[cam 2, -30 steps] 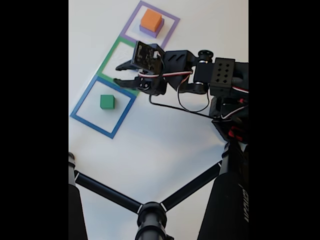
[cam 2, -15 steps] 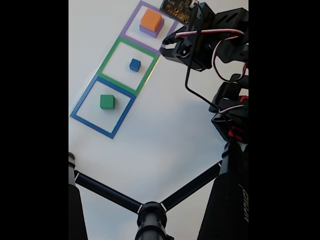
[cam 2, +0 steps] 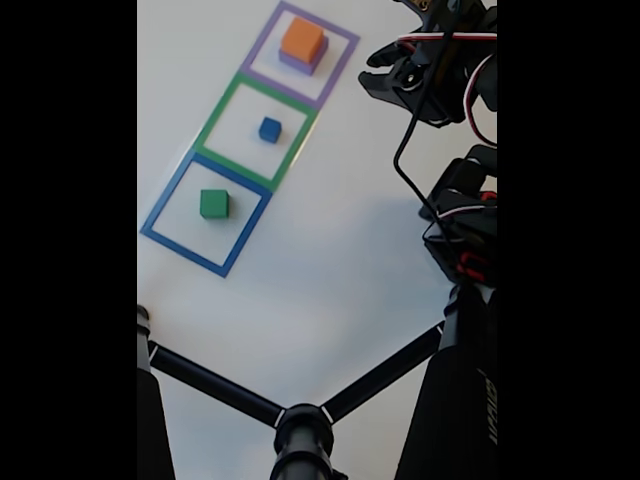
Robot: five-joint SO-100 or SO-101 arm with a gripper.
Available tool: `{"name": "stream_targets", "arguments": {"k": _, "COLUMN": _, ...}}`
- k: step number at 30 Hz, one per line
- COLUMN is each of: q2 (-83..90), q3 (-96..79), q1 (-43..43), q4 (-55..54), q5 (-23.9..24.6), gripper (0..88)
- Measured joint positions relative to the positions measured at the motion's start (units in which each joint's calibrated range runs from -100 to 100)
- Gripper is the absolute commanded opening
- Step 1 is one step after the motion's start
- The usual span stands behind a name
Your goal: Tower of hanoi
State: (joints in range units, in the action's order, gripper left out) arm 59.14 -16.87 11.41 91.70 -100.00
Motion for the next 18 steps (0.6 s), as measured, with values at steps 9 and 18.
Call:
{"name": "stream_targets", "arguments": {"k": 9, "q2": 1.18, "q3": -17.88, "q1": 0.12, "q4": -13.54, "q5": 0.18, "gripper": 24.7}}
{"name": "stream_targets", "arguments": {"k": 18, "q2": 1.01, "q3": -43.82, "q1": 1.4, "q4": -44.34, "q5": 0.18, "gripper": 29.1}}
